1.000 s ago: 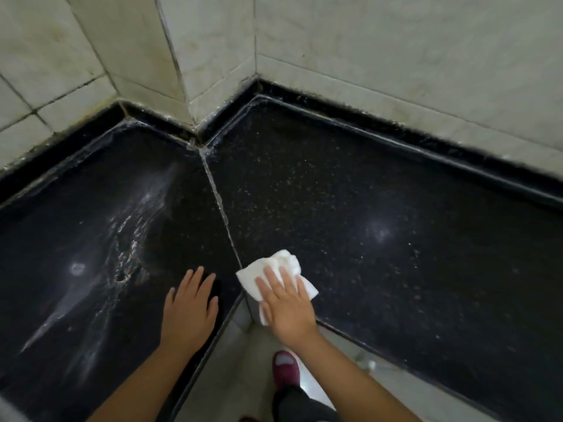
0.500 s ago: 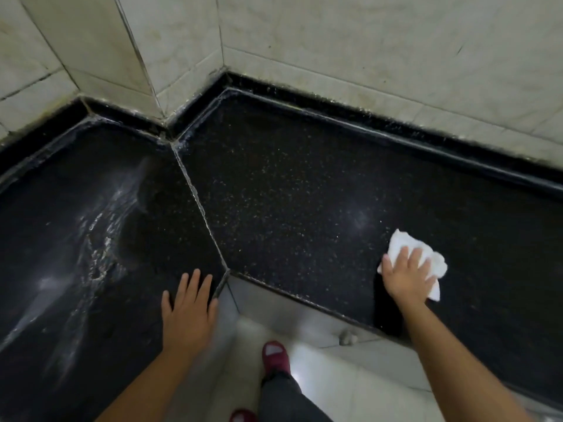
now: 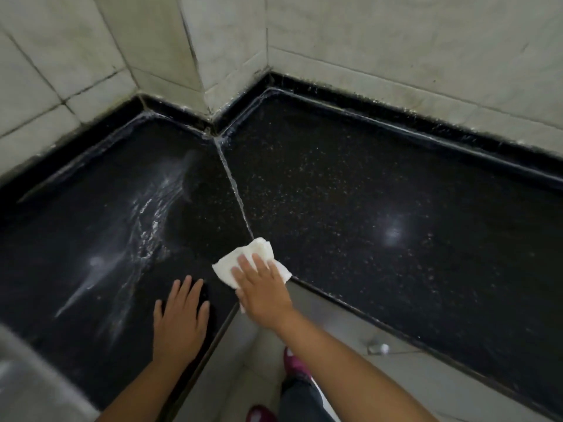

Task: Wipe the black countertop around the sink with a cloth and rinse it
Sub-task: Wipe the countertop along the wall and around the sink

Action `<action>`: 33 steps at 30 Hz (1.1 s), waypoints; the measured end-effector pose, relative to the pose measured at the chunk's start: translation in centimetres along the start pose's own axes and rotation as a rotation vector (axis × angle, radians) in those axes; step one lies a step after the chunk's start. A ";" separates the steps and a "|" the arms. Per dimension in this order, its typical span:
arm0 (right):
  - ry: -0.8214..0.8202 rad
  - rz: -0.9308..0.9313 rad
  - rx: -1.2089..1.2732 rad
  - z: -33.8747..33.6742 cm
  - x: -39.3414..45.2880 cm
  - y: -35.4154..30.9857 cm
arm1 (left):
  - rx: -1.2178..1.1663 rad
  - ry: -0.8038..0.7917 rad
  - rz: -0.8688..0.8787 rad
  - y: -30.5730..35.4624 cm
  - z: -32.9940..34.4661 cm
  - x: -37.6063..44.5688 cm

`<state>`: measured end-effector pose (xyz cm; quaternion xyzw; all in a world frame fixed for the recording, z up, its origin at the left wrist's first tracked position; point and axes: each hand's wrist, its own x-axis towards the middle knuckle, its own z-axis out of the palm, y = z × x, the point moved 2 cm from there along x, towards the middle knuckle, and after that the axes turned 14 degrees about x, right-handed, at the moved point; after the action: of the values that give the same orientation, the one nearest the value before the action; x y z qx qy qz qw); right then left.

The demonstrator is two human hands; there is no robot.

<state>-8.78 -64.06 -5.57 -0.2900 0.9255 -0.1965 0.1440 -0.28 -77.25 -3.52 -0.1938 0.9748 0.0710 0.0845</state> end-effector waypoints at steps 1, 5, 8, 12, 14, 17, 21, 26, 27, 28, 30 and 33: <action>0.014 -0.014 0.031 0.7 -0.4 -0.4 | 0.000 0.000 -0.040 -1.3 -0.1 -0.7; 0.043 -0.045 0.146 1.4 -1.3 0.4 | -0.023 0.025 -0.194 -6.5 -0.3 -4.0; -0.030 -0.115 0.207 1.1 -1.0 -0.9 | -0.020 0.019 -0.320 -9.5 0.3 -7.0; -0.183 -0.426 0.181 2.1 -0.7 -7.0 | -0.069 -0.017 -0.377 -10.7 0.6 -9.9; -0.316 -0.524 0.016 3.9 -1.0 -10.1 | -0.030 -0.057 -0.414 -11.0 0.5 -10.6; -0.364 -0.542 -0.116 6.3 -1.3 -11.8 | -0.095 -0.041 -0.497 -11.3 0.4 -10.8; -0.376 -0.545 -0.179 5.9 1.2 -10.2 | -0.126 0.010 -0.571 -11.2 0.5 -9.7; -0.335 -0.447 -0.254 3.0 9.9 -10.6 | -0.149 0.031 -0.616 -10.7 0.4 -7.1; -0.383 -0.397 -0.239 2.7 11.6 -10.8 | -0.143 0.038 -0.623 -10.5 0.5 -6.8; -0.429 -0.335 -0.231 2.5 13.2 -11.3 | -0.134 0.057 -0.626 -10.4 0.2 -6.7; -0.403 -0.276 -0.209 2.7 15.9 -12.5 | -0.100 0.068 -0.642 -10.3 -0.2 -6.6; -0.352 -0.300 -0.192 3.9 17.0 -14.5 | -0.083 -0.049 -0.692 -10.8 -0.2 -6.3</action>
<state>-13.80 -86.18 -5.11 -0.4662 0.8473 -0.0732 0.2437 9.66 -84.82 -3.23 -0.5143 0.8453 0.0823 0.1190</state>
